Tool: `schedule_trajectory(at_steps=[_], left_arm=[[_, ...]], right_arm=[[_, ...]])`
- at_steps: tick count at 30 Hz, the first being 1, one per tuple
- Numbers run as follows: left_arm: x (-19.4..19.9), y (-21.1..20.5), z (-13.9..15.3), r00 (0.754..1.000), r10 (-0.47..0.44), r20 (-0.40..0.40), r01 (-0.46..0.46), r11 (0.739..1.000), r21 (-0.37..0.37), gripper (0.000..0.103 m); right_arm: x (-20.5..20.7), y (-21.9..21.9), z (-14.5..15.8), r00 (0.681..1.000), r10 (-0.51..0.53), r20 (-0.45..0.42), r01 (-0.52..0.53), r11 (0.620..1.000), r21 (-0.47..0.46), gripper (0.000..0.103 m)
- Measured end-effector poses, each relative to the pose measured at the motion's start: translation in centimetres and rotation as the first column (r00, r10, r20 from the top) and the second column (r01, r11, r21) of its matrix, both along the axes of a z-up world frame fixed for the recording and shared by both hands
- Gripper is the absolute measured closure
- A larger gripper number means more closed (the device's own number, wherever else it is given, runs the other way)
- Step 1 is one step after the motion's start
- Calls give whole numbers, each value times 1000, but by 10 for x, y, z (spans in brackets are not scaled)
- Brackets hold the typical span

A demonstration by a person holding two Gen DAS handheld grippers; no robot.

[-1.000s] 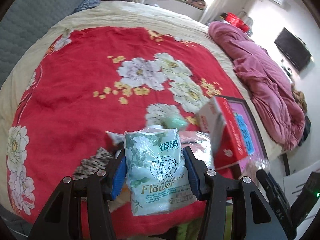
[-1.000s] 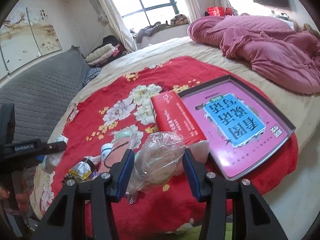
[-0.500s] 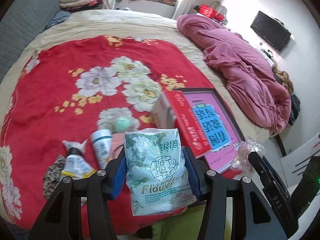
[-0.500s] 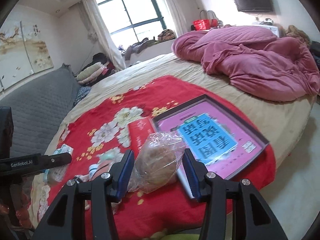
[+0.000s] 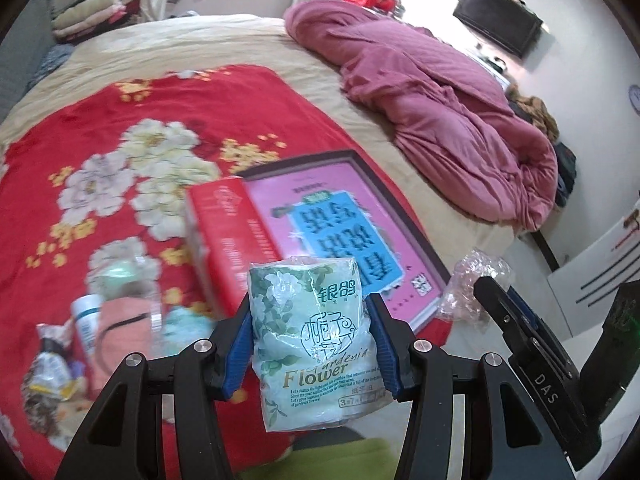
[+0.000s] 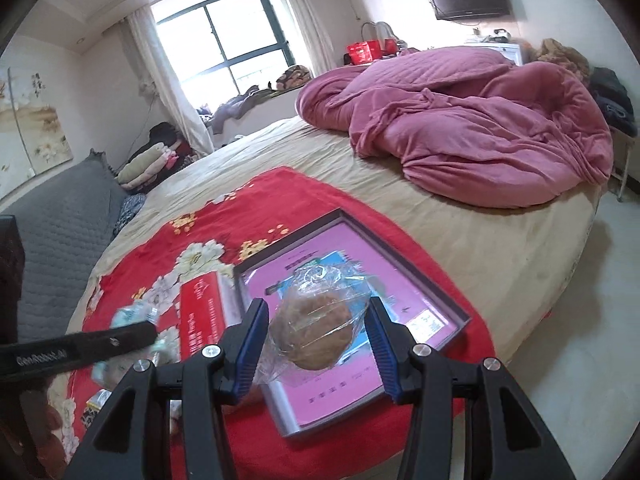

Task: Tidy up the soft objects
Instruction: 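Carry the Flower packet over the pink book tray with left tool while right tool releases the bun into it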

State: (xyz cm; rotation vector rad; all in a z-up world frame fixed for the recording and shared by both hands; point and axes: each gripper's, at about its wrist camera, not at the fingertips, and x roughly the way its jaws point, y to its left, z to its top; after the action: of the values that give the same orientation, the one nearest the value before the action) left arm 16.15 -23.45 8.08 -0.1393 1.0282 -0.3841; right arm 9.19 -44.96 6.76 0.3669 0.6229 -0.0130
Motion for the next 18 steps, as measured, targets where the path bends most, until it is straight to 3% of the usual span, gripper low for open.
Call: schedule_trajectory(at_steps=[9,18], left_arm=[[30,-72,-41,994,-95,-58,98,994,57,48],[42,-114,-87,977,-164,-135,181,975,131,48]], right_arm=[[25,-36,-26,998,-32,-51,34,999,27,53],[50,-53,-65,990,-21,-137,28,998,50,53]])
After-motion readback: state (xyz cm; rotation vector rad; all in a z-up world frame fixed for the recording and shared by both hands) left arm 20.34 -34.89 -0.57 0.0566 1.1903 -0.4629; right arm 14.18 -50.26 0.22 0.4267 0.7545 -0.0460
